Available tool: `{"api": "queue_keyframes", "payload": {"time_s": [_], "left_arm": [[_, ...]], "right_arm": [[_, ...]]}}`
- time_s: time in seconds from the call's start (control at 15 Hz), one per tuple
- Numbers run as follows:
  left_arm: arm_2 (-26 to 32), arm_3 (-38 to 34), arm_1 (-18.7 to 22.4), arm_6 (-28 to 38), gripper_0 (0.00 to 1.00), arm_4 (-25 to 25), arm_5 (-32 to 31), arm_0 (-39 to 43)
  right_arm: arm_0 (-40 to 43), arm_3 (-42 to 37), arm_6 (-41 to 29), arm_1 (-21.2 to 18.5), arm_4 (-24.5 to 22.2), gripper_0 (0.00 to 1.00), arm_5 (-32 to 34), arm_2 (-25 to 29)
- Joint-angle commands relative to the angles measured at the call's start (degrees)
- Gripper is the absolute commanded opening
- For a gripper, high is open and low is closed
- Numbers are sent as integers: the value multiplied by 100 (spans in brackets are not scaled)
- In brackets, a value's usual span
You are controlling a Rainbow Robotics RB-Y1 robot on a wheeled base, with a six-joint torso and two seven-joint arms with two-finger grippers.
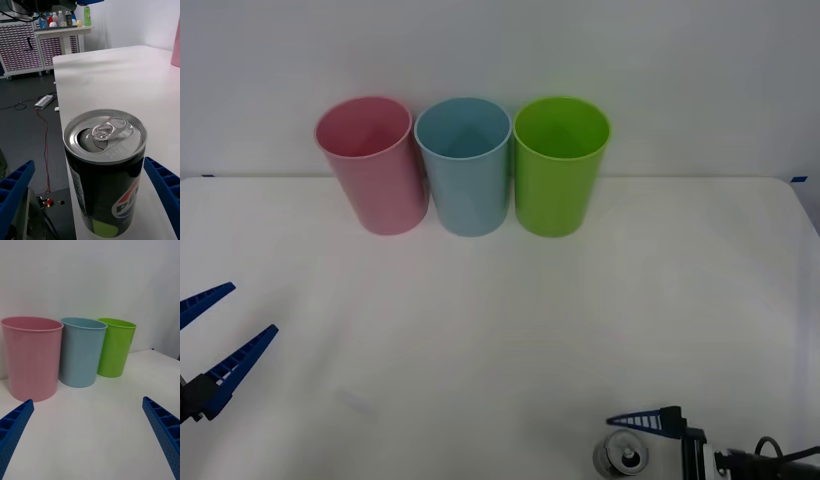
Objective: Grasp the object on the table and drop it into the matching bin: aluminum can to the light blue bin, PET bottle to the pink bin.
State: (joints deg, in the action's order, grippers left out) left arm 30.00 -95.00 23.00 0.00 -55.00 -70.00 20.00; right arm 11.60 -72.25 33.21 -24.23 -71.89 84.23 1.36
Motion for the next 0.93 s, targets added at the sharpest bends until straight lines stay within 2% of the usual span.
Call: {"api": "queue_keyframes", "payload": {"time_s": [0.07, 0.47, 0.53, 0.6, 0.93], "left_arm": [[0, 0, 0, 0, 100, 0, 0, 0], [0, 0, 0, 0, 100, 0, 0, 0], [0, 0, 0, 0, 100, 0, 0, 0], [0, 0, 0, 0, 100, 0, 0, 0], [0, 0, 0, 0, 100, 0, 0, 0]], "right_arm": [[0, 0, 45, 76, -1, 100, -64, -66], [0, 0, 98, 94, 8, 100, -117, -119], [0, 0, 106, 94, 8, 35, -108, -119], [0, 0, 115, 94, 26, 1, -108, -128], [0, 0, 150, 94, 78, 0, -108, -154]]}}
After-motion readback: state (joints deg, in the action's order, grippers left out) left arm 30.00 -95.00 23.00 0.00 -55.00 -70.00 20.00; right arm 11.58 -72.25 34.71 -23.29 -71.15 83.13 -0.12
